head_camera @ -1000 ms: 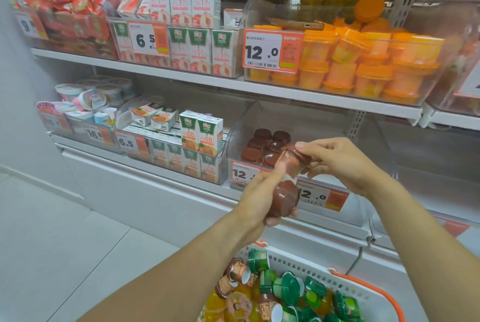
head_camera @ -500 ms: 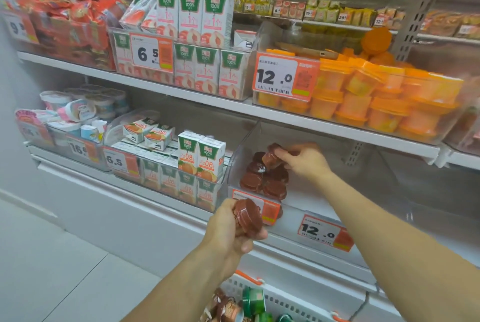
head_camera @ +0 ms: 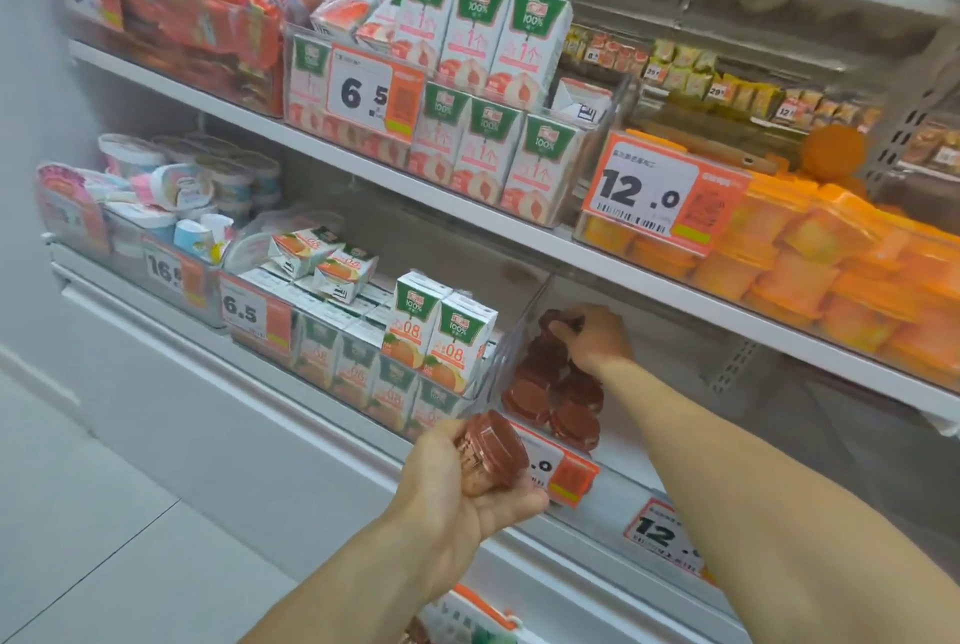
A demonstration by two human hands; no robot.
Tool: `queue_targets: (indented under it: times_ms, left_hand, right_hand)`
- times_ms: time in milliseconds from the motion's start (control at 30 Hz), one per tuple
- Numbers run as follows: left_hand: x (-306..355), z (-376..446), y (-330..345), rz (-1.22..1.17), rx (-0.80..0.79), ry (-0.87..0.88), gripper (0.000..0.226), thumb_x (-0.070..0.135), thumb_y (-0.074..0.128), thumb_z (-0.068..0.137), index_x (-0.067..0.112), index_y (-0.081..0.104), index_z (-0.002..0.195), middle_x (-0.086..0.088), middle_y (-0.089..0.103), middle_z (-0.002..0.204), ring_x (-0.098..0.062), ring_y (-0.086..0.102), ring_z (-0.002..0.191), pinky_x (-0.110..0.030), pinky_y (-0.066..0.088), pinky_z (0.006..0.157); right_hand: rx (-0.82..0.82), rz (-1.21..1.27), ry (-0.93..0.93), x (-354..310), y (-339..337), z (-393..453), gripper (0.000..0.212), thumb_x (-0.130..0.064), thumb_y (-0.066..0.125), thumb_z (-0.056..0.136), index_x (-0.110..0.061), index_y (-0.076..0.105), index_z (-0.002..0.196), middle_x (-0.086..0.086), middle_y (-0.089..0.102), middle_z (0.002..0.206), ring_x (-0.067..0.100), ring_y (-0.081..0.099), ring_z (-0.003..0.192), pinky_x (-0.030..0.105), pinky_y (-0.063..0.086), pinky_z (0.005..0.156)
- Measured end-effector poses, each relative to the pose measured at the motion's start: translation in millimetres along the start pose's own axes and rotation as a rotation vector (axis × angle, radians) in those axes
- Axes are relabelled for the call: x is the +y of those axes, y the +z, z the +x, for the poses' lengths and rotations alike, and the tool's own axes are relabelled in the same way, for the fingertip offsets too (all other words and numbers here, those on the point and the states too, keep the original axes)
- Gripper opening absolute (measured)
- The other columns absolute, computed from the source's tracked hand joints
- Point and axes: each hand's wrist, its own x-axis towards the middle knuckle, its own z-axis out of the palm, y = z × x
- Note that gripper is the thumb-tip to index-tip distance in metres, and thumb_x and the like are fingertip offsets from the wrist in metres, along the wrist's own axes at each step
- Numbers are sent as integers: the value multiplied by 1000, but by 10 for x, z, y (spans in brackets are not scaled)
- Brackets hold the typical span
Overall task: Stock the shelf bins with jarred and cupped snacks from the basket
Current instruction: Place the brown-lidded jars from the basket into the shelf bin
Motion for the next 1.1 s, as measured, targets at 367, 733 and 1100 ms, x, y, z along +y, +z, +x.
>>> queue_targets:
  times_ms: [367, 733, 1100]
  left_hand:
    - [-17, -30, 37, 73, 53, 2, 54, 41, 34, 105, 1, 66, 88, -17, 61, 69, -25, 54, 43, -21, 36, 36]
    - [-241, -140, 240, 492, 50, 514, 58, 43, 85, 61, 31, 54, 108, -5, 64, 116, -22, 66, 103, -35, 58, 82]
    - [-344, -25, 255, 671, 89, 465, 35, 10, 67, 90, 22, 45, 114, 5, 52, 106, -4, 55, 80, -8, 45, 67]
  right_hand:
    - [-242, 469, -272, -501, -708, -1260, 14, -33, 65, 95, -21, 72, 92, 2, 73, 77, 10, 64, 63, 19, 48, 58]
    - [-583, 763, -21, -273, -1081, -1802, 40, -37, 70, 86, -5, 70, 110, 15, 68, 89, 24, 61, 75, 35, 53, 71]
    - [-198, 879, 140, 51, -978, -1305, 23, -8, 79, 79, -4, 74, 101, 12, 76, 98, 26, 70, 94, 32, 55, 84]
